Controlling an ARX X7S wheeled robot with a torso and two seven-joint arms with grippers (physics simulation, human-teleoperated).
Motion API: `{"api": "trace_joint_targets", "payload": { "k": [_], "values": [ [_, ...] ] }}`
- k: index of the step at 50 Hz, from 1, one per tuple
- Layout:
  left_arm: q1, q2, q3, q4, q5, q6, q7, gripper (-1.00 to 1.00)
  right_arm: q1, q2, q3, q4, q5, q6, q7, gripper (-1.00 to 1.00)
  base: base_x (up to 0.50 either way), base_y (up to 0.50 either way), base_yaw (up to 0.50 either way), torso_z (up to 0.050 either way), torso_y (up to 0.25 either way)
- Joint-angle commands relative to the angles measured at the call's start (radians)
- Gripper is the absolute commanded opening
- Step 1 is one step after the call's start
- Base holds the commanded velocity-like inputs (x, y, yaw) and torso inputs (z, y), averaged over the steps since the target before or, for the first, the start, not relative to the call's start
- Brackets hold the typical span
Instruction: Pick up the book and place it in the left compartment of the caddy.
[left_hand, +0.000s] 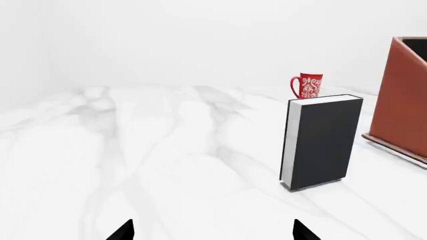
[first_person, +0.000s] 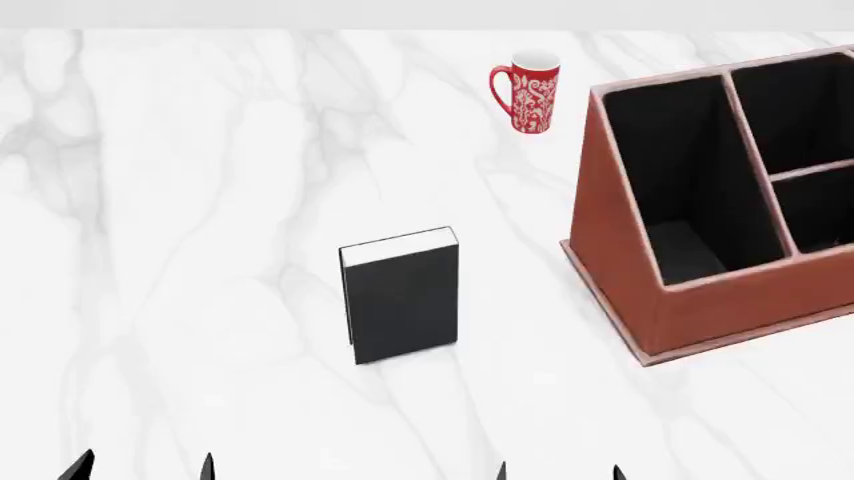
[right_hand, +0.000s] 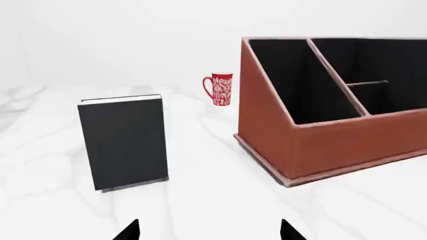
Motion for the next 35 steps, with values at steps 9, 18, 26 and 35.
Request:
{"api": "trace_joint_targets", "payload": {
  "k": [9,18,26,35],
  "values": [
    [0.008,-0.039,0.067,0.017,-0.019,-0.018,-0.05,1.0,-0.004,0.045,-0.056,0.008,0.031,-0.005,0.04,1.0,0.0,0.0,0.0,0.0,0.0],
    [0.013,-0.061,0.096,0.044,-0.034,-0.019,-0.058,1.0,-0.025,0.074,-0.06,-0.105,0.075,0.054,0.044,1.0,0.0,0.0,0.0,0.0,0.0],
    [0.066,-0.118,0.103,0.263,-0.004,-0.113,-0.069,1.0,-0.026,0.124,-0.031,-0.241,0.131,0.139,0.034,1.0,0.0,0.0,0.0,0.0,0.0],
    [0.083,-0.175,0.097,0.491,0.046,-0.229,-0.078,1.0,-0.025,0.17,-0.024,-0.438,0.157,0.245,0.038,1.0,0.0,0.0,0.0,0.0,0.0]
  ]
}}
